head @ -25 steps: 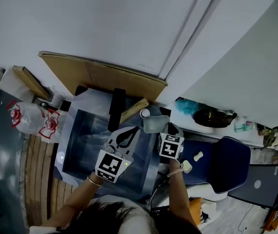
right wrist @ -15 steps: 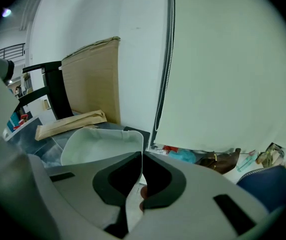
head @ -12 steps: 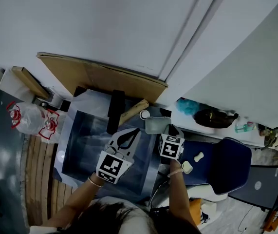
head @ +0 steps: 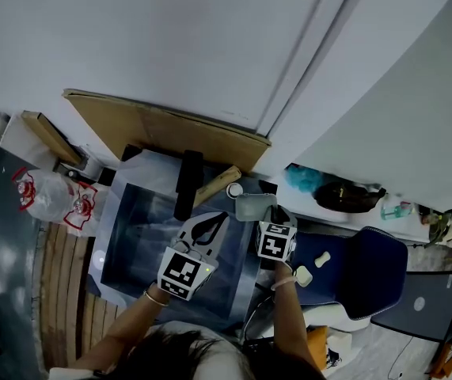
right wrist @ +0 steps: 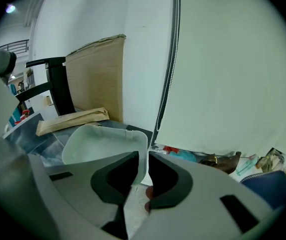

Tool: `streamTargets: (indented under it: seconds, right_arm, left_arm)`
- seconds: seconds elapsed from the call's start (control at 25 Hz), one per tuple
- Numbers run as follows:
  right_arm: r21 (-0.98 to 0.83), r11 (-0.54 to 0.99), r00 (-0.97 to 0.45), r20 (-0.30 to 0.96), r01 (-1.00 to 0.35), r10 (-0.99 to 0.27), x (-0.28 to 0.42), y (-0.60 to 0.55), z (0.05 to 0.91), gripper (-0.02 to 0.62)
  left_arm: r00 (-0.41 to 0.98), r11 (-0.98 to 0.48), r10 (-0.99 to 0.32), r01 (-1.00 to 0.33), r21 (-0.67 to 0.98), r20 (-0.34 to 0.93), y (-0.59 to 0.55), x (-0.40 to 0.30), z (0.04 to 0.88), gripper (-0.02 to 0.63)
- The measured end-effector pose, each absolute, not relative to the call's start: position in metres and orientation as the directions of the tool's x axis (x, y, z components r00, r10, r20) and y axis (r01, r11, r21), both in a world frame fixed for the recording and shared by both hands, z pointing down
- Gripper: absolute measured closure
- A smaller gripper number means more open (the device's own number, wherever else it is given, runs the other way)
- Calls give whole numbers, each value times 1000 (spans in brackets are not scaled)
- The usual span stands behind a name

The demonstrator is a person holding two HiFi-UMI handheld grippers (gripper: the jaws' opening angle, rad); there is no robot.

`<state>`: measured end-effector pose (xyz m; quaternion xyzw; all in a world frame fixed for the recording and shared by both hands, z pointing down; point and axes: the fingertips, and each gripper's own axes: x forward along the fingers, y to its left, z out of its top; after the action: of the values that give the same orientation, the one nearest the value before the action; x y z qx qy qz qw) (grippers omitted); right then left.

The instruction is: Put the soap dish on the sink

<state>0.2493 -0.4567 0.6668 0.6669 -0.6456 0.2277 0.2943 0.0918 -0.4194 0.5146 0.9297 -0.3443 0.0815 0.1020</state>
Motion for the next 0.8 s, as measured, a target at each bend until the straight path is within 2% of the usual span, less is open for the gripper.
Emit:
streamTargets:
  seconds: [0.24,0.8]
  right_arm:
    - [97,-10,74,687,-995,-723,250,-448,656,528]
    - [45,-45,63,605,-998,-794,241,-425,610,528]
  left_arm:
    - [751,-746,-626,-655,120,209,-414,91,506,604]
    - [746,-749,-642,-660,64,180,-391,82,482,603]
